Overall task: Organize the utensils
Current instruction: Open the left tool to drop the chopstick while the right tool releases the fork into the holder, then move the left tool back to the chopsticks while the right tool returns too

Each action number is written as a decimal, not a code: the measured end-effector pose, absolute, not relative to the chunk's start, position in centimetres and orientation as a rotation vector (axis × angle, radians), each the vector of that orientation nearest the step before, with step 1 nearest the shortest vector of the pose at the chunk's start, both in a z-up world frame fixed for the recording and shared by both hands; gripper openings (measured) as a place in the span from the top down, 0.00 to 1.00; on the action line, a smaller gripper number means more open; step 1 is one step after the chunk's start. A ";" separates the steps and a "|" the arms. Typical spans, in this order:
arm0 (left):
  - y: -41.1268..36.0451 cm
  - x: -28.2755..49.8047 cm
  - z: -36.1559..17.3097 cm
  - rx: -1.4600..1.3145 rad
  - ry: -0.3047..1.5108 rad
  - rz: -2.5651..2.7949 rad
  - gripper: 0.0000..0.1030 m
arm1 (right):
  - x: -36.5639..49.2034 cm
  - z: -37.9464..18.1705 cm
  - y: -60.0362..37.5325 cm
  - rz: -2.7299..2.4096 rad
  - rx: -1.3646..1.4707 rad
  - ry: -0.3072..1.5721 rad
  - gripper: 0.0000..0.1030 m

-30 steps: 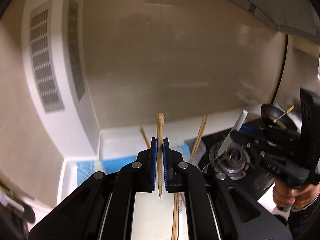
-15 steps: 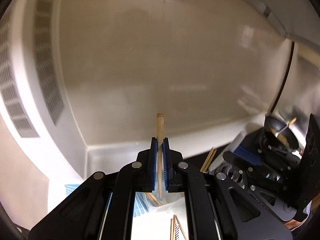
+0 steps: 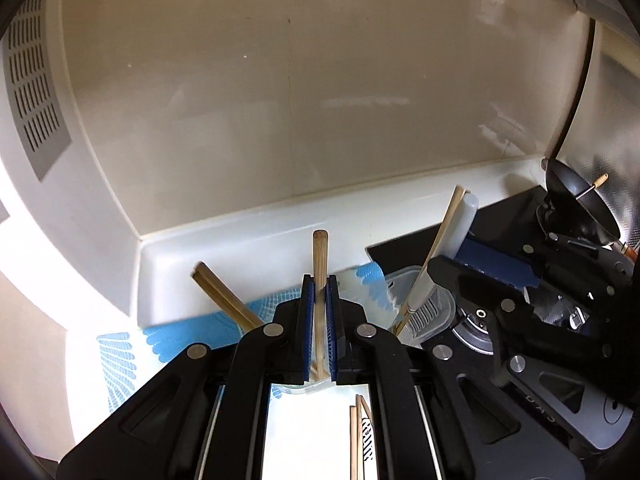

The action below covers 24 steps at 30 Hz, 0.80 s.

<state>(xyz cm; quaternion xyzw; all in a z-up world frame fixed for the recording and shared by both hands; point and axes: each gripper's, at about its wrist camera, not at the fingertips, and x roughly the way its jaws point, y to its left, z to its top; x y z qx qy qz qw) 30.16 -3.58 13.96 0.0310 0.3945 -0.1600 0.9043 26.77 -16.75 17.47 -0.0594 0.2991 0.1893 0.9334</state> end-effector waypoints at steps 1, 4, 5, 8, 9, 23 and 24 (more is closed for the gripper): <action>-3.5 30.2 13.9 0.066 0.821 -0.333 0.94 | 26.7 17.4 -17.0 0.386 -0.128 0.616 0.82; -3.0 30.2 14.4 0.057 0.813 -0.334 0.82 | 26.6 17.8 -17.0 0.370 -0.125 0.601 0.74; -2.8 30.0 14.8 0.049 0.799 -0.335 0.79 | 26.5 18.1 -17.4 0.373 -0.100 0.598 0.73; -2.1 29.4 15.8 0.023 0.757 -0.331 0.78 | 26.1 18.5 -18.3 0.370 -0.060 0.585 0.73; -1.8 29.2 16.2 0.010 0.746 -0.329 0.78 | 25.7 18.8 -18.7 0.365 -0.043 0.575 0.73; 1.8 21.3 15.1 -0.121 0.579 -0.246 0.78 | 18.9 17.3 -22.4 0.431 0.078 0.503 0.89; 1.8 20.9 14.1 -0.127 0.580 -0.241 0.78 | 18.6 16.8 -22.5 0.439 0.089 0.510 0.90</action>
